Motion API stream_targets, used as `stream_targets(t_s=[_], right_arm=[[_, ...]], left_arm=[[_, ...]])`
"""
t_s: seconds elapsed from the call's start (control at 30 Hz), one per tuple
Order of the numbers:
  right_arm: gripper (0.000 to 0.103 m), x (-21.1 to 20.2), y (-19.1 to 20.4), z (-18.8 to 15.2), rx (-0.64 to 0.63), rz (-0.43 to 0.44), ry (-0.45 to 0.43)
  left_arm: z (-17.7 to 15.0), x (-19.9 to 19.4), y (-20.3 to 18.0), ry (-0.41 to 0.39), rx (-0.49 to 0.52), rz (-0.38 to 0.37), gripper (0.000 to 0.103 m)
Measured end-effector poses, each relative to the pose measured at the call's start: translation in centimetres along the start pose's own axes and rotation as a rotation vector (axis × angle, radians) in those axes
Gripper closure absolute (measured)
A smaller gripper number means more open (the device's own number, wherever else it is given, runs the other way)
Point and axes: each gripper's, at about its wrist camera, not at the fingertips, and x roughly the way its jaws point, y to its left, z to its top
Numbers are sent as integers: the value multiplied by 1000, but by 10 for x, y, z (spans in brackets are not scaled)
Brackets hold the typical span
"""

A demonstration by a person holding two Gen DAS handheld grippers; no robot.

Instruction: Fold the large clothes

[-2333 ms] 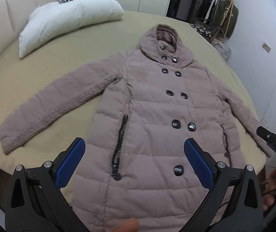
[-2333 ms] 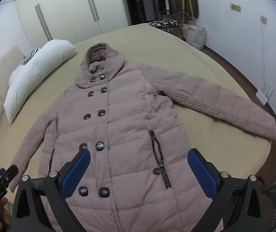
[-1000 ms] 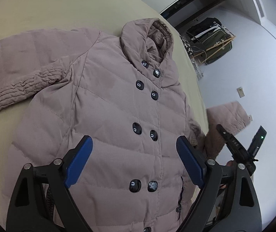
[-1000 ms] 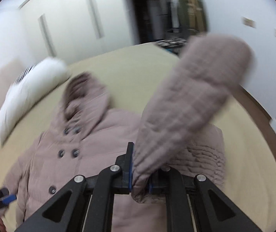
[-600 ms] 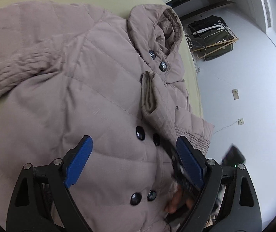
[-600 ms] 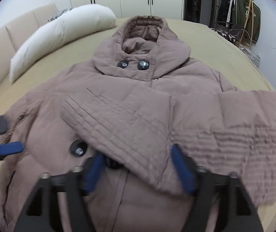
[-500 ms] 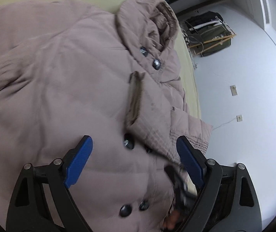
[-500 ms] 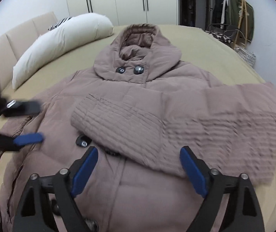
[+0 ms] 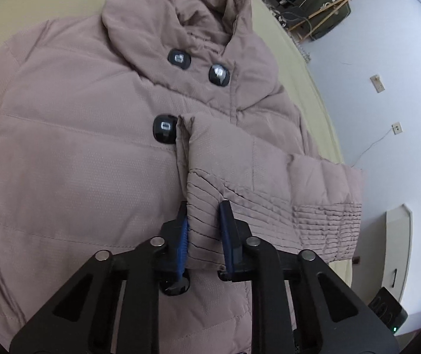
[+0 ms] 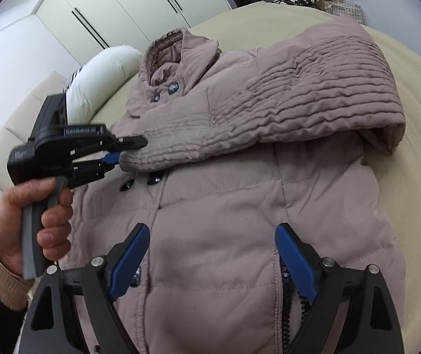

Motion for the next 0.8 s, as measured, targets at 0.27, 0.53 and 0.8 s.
stream_targets(t_s=[0.27,0.53,0.8], right_arm=[[13,-12,-41,25,283,135,-73],[13,21,-70,47,646,397,-67],[15,80,-84,84,825,466,-58]], left_arm=[[-6,-73,85,-198,-216,25,88],[-14,-109,148,-274,-335,46,88],[-24,-125,161,-311,-352,77,88]])
